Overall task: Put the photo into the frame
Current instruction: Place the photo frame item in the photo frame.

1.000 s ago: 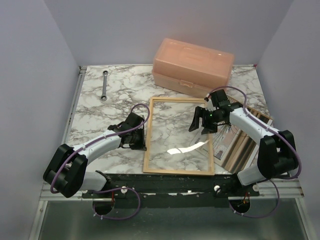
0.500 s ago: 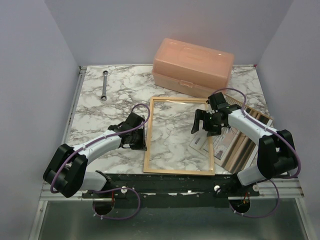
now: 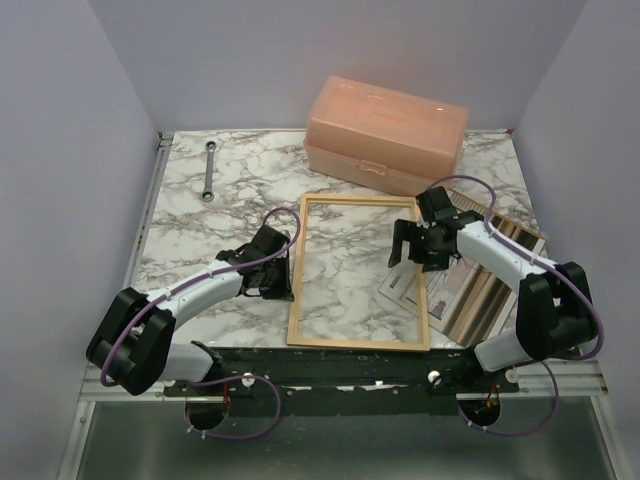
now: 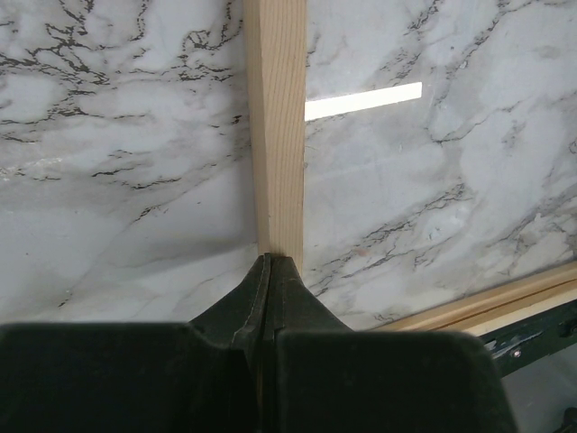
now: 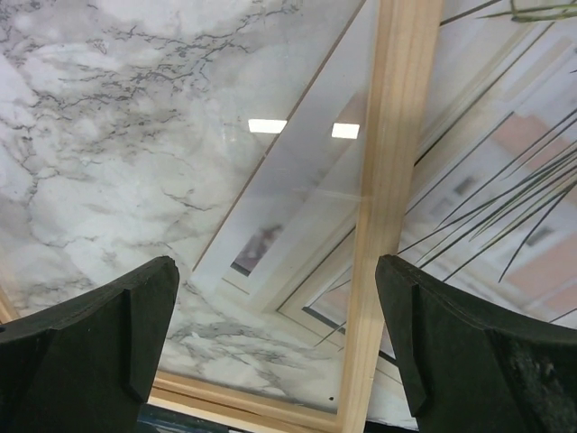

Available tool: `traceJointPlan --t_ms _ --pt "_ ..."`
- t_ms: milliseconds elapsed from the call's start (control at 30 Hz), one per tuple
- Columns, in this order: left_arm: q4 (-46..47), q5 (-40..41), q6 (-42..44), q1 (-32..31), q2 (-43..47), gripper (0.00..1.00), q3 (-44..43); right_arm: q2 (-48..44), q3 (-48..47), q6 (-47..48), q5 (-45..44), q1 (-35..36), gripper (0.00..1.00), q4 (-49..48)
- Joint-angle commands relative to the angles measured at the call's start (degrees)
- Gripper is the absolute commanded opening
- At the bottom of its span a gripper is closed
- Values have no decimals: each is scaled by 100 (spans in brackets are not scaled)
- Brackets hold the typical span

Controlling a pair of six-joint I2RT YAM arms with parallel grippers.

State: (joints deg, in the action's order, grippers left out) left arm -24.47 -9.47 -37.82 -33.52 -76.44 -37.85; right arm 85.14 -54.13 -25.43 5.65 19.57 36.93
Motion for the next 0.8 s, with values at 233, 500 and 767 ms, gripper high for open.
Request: traceJointPlan --t_ms 233,500,767 --pt "-432 543 82 -137 242 0 396 -427 107 -243 -1137 47 100 207" --pt "-565 547 189 -137 1185 3 331 -583 294 -363 -628 46 94 -1" --pt "-433 518 70 -129 1044 10 394 -433 467 -480 50 47 85 -334"
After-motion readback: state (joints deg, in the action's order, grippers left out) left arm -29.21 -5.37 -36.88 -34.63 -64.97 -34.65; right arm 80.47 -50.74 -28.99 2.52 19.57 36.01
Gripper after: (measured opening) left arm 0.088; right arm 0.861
